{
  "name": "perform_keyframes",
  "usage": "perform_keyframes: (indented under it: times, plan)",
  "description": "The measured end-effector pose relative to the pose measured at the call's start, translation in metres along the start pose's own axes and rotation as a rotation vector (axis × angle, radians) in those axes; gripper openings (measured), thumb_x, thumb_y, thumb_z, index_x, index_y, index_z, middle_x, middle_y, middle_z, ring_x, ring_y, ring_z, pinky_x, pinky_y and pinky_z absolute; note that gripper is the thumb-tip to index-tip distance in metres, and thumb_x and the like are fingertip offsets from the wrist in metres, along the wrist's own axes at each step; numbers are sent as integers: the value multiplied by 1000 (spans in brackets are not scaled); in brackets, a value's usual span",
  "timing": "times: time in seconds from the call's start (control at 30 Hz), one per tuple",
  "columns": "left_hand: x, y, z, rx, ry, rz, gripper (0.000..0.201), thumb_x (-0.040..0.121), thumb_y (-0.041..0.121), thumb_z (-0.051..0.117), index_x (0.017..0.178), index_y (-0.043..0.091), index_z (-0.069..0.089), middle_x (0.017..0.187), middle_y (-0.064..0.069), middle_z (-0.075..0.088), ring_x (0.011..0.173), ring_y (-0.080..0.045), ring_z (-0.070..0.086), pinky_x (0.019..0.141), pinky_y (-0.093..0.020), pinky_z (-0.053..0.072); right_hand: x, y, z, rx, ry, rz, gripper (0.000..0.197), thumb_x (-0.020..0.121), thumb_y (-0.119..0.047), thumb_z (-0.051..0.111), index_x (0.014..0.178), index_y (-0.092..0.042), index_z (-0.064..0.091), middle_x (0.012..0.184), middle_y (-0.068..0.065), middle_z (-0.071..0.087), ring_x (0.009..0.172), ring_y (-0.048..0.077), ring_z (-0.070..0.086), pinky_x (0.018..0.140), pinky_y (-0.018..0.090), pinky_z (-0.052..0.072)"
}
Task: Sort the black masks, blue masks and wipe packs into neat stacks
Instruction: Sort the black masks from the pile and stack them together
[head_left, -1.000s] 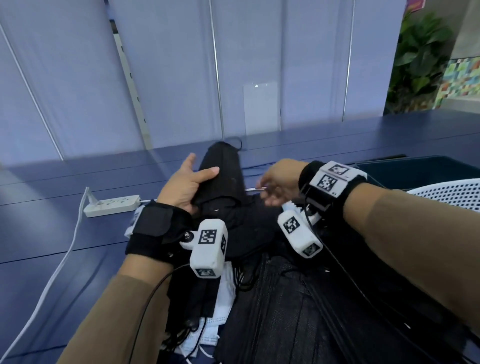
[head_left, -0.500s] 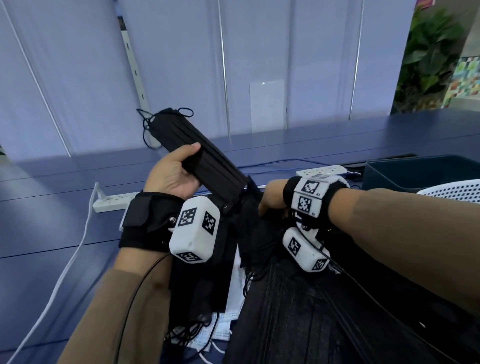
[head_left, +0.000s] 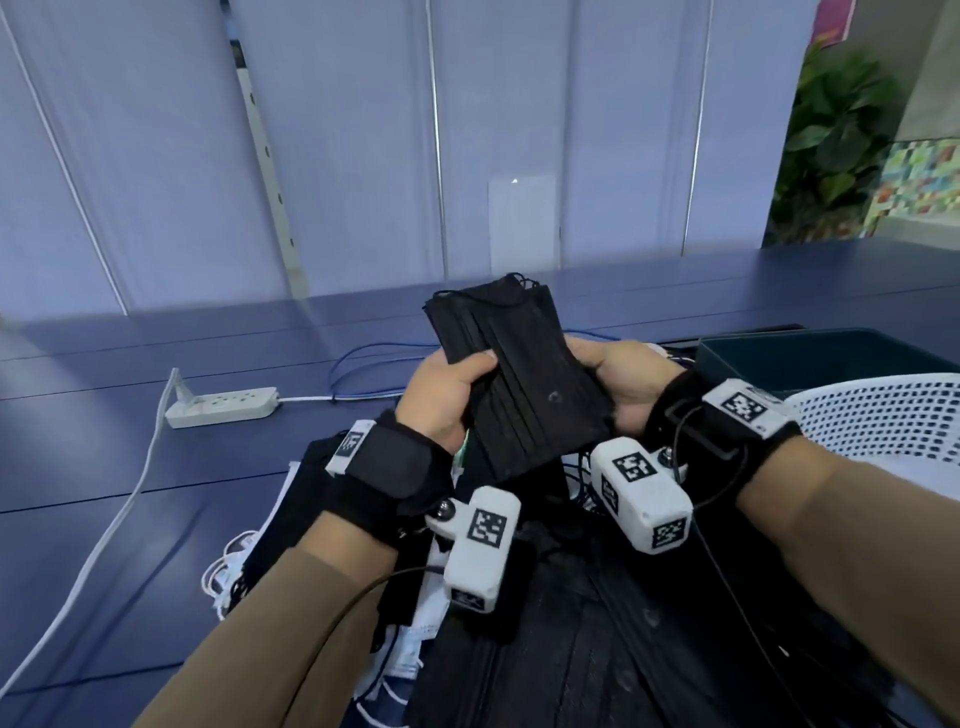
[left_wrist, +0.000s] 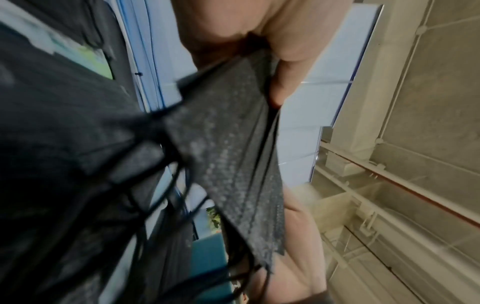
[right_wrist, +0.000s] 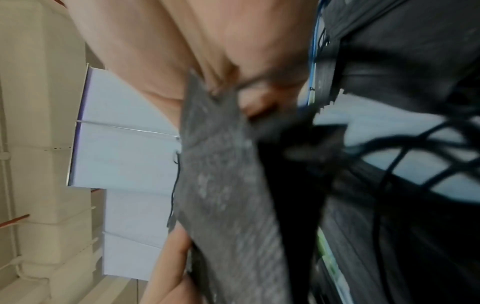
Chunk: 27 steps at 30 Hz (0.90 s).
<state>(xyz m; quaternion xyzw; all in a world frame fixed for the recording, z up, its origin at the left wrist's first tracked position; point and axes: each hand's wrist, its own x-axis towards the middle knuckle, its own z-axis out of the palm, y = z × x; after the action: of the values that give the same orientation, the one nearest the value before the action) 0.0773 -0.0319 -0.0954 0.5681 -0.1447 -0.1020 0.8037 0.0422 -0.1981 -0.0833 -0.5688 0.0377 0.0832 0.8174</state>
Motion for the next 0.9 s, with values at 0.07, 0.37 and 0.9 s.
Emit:
perform_keyframes:
  times: [0.07,0.37,0.9]
  plan:
    - [-1,-5,4,50,-30,38,15,92,4,53,99,9,66,89,-2,73,80,-16,69,71,-28,57,-4,3,-3,40,4,17,39,99,-35,38,111,-8,63,98,13,69,79,24,69,75,36,56]
    - [5,10,26,-32,-73,153,58,85,11,65,136,5,36,129,-18,57,111,-28,61,88,-38,54,-23,-2,3,-192,-37,-448,34,91,9,43,112,-15,54,111,9,63,99,20,61,92,32,49]
    - [-5,3,57,265,-207,410,27,84,20,64,108,17,52,107,0,65,103,-11,61,95,-28,48,-33,0,-1,-361,54,-929,37,90,-22,48,125,-26,37,108,-1,60,97,8,59,90,24,47]
